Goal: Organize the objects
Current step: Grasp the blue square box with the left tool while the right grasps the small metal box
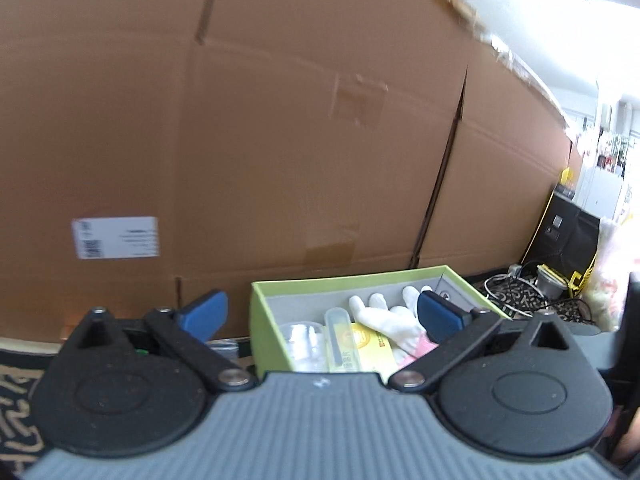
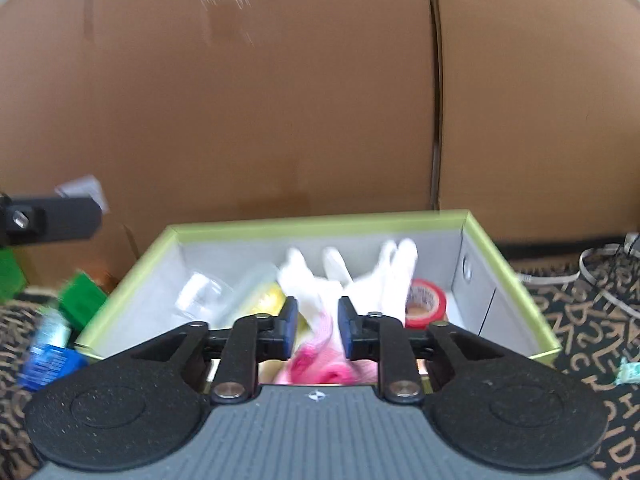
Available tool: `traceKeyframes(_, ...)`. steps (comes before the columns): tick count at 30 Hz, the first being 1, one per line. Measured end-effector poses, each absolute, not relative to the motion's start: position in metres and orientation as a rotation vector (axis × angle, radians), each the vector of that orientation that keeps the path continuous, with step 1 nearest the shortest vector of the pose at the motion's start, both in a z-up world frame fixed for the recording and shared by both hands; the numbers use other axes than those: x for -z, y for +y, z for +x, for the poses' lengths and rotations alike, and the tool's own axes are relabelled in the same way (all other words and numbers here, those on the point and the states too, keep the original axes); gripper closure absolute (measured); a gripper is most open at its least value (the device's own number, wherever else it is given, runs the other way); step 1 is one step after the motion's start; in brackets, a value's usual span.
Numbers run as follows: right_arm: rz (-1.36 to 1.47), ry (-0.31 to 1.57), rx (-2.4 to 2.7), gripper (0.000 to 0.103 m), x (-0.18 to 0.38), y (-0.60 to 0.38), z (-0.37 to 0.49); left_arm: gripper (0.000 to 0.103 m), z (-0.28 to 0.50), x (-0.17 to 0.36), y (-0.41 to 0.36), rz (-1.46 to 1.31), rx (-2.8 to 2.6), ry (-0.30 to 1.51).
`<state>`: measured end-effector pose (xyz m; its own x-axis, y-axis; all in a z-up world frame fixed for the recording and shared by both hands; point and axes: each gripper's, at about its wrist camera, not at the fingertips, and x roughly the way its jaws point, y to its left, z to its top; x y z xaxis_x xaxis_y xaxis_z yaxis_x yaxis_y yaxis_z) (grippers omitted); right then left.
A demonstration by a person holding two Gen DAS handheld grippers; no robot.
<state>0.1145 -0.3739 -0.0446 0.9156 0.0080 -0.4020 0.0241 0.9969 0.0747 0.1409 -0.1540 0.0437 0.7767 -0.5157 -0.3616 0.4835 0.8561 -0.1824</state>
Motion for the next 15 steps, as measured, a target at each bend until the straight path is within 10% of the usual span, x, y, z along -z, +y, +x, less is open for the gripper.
traceKeyframes(3,0.076,0.316,-0.007,0.044,0.029,-0.360,0.083,0.000,0.117,-0.051,-0.128,-0.073,0.495,0.403)
traceKeyframes(15,0.127,0.382,-0.102,0.038,0.073,-0.312,0.032,0.000,0.075,0.003,-0.059,-0.120,0.330,0.587)
